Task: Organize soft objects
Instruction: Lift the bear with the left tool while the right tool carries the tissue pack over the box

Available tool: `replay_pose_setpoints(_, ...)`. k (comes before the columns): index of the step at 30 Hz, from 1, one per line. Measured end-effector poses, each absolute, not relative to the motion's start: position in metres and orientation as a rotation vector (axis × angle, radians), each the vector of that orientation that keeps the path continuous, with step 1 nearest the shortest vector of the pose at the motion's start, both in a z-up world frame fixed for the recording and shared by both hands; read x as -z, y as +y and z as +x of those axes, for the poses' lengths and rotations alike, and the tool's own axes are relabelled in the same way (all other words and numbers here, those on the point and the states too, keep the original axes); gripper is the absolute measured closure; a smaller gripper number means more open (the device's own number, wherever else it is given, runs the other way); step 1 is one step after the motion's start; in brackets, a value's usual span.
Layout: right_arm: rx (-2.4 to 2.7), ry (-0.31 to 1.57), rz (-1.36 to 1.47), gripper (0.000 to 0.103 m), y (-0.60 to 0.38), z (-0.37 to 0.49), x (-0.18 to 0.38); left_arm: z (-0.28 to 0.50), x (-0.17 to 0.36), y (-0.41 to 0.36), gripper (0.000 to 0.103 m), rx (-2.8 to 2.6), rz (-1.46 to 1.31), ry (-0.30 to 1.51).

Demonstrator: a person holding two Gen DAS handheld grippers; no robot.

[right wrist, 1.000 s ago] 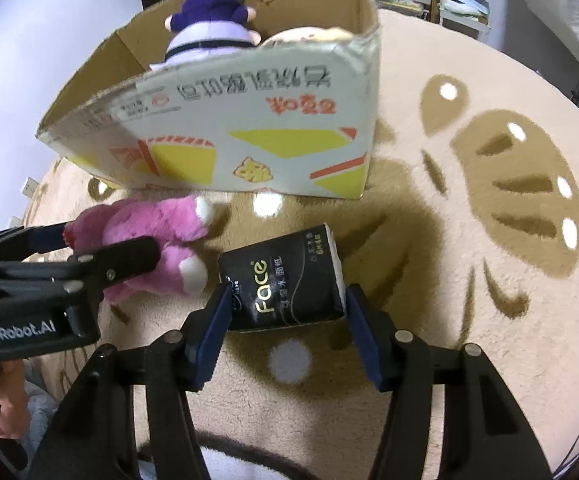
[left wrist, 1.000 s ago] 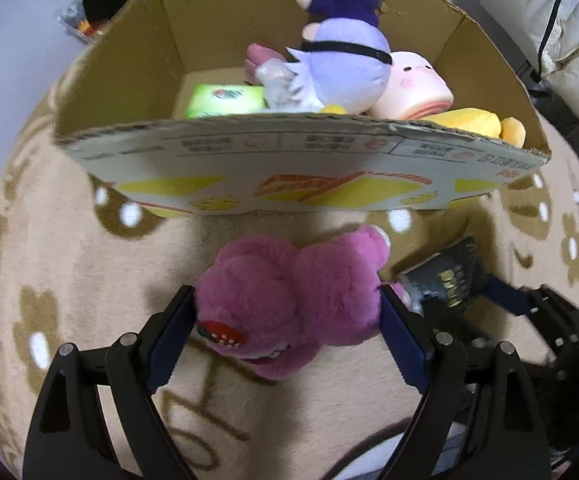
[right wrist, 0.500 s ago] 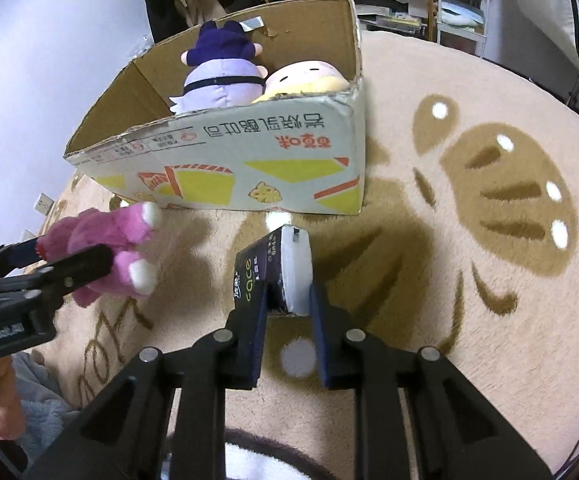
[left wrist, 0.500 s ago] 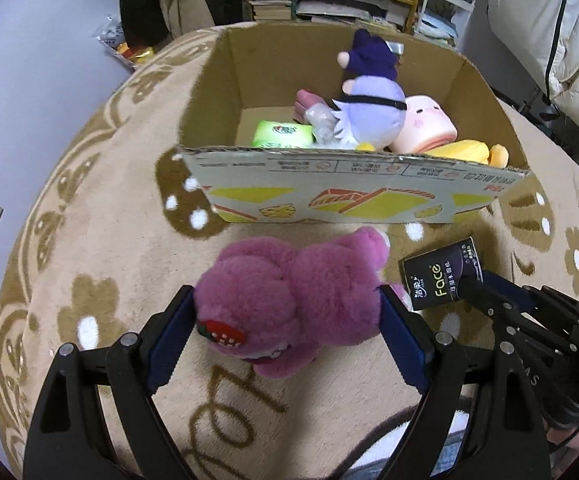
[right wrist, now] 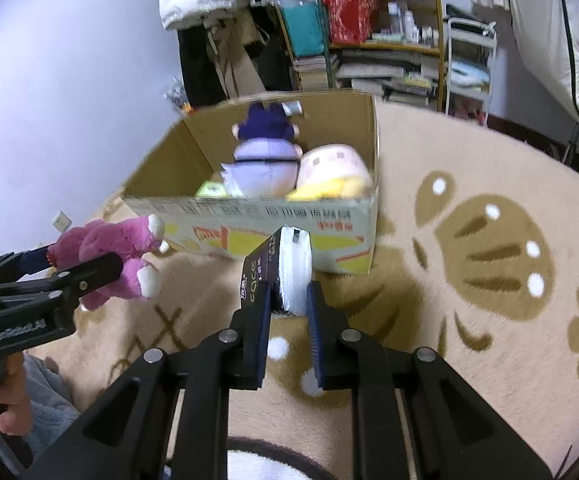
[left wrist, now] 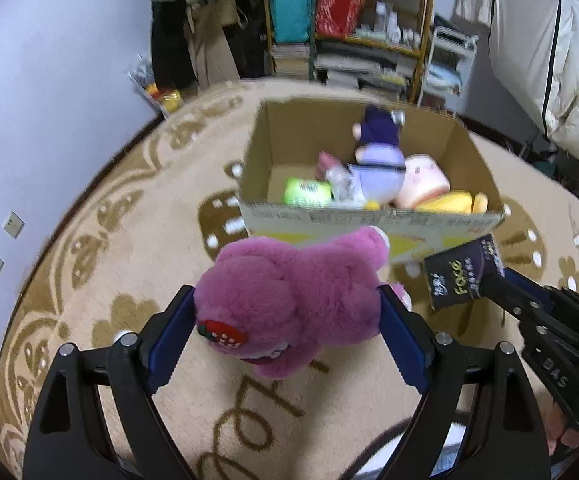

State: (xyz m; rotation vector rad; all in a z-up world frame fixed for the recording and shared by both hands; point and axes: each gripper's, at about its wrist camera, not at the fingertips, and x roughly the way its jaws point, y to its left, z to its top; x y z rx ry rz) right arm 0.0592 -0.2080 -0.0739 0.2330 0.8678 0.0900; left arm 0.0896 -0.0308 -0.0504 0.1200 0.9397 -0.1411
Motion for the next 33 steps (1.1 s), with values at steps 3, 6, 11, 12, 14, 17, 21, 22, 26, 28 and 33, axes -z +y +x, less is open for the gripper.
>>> replay_pose_setpoints(3, -0.086, 0.804, 0.22, 0.085, -0.206, 0.054, 0.057, 0.086, 0.038, -0.029, 0.016, 0.129, 0.113, 0.871)
replay_pose_setpoints(6, -0.082, 0.735, 0.213, 0.085, -0.206, 0.051, 0.04, 0.082, 0.026, -0.027, 0.016, 0.112, 0.106, 0.794)
replay_pose_setpoints(11, -0.086, 0.671, 0.231, 0.085, -0.211, 0.052, 0.023, 0.084, 0.011, -0.027, 0.016, 0.087, 0.12, 0.697)
replay_pose_setpoints(12, -0.086, 0.663, 0.233, 0.085, -0.212, 0.053, 0.022, 0.085, 0.01, -0.027, 0.016, 0.083, 0.122, 0.685)
replay_pose_setpoints(14, -0.087, 0.65, 0.238, 0.085, -0.214, 0.057, 0.019, 0.087, 0.008, -0.027, 0.016, 0.075, 0.125, 0.667)
replay_pose_setpoints(17, -0.088, 0.639, 0.241, 0.085, -0.217, 0.062, 0.019, 0.092, 0.008, -0.027, 0.016, 0.065, 0.133, 0.656)
replay_pose_setpoints(21, -0.089, 0.628, 0.25, 0.085, -0.222, 0.07, 0.02, 0.096, 0.012, -0.031, 0.016, 0.072, 0.145, 0.66)
replay_pose_setpoints(22, -0.09, 0.628, 0.251, 0.085, -0.223, 0.072, 0.021, 0.098, 0.013, -0.033, 0.016, 0.071, 0.157, 0.657)
replay_pose_setpoints(26, -0.092, 0.626, 0.246, 0.085, -0.222, 0.076, 0.022, 0.108, 0.015, -0.043, 0.016, 0.071, 0.19, 0.633)
replay_pose_setpoints(28, -0.09, 0.625, 0.247, 0.085, -0.222, 0.08, 0.022, 0.113, 0.016, -0.045, 0.016, 0.072, 0.196, 0.627)
replay_pose_setpoints(33, -0.097, 0.629, 0.248, 0.085, -0.225, 0.088, 0.024, 0.125, 0.019, -0.054, 0.016, 0.082, 0.226, 0.614)
